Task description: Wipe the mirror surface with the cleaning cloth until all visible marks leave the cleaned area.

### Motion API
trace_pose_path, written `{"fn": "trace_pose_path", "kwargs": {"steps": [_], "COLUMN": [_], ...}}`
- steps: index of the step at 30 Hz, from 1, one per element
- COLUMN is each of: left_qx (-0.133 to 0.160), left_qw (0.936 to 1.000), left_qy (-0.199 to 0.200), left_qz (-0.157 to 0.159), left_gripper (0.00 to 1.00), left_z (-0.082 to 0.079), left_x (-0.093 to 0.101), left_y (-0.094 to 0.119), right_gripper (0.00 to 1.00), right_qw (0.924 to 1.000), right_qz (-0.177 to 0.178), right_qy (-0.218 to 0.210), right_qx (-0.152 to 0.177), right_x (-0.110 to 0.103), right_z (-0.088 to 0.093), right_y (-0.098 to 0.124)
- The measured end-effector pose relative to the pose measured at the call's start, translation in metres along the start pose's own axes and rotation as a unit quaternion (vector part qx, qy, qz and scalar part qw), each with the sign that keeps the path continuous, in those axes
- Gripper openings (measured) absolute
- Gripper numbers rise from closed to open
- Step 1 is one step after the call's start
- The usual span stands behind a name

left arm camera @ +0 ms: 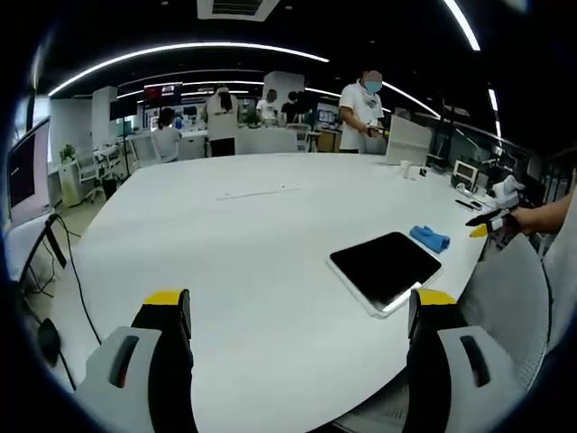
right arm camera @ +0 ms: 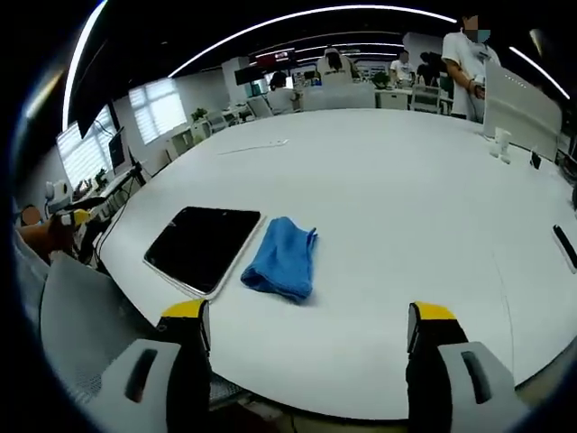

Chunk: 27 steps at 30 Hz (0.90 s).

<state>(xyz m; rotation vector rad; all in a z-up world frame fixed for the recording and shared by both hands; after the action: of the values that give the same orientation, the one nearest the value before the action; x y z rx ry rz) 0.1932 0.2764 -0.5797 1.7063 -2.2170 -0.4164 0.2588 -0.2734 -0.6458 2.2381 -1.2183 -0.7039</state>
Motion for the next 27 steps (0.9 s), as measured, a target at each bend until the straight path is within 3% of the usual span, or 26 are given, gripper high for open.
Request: {"fn": "trace_pose_path", "kwargs": {"steps": [8,27], "left_qx": [0.000,0.003], "left_qw": [1.0000,0.9999], "left_qy": [-0.006,-0.010], "left_qz": [-0.001,0.000], "left_gripper": [0.99,0.99], "left_z": [-0.003,-0.012], "left_x": [-0.002,-0.001], "left_y": [0.002,0.004], "right_gripper": [0.98,0.98], "right_qw": [0.9998,0.9998], "right_qz": [0.011,0.017], "right_qy": [0.017,0.010], "right_qx": [-0.001,0.006], "right_x": [0.001,0.004], "right_z": [0.001,0.006], "right_y": [-0.001,-0.002]}}
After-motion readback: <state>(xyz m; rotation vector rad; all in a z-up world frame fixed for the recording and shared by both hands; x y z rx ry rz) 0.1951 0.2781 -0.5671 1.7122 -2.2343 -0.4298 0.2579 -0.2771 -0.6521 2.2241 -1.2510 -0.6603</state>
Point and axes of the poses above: the point that each gripper's makers call its tool centre point, and the gripper's own axes: y roughly backward along the fingers, x roughly to its right, z roughly out of its underside, the point moved 7 cm from there along y, roughly backward along the fingers, and after that the axes turned 4 degrees about -z, right-handed, at the moved point
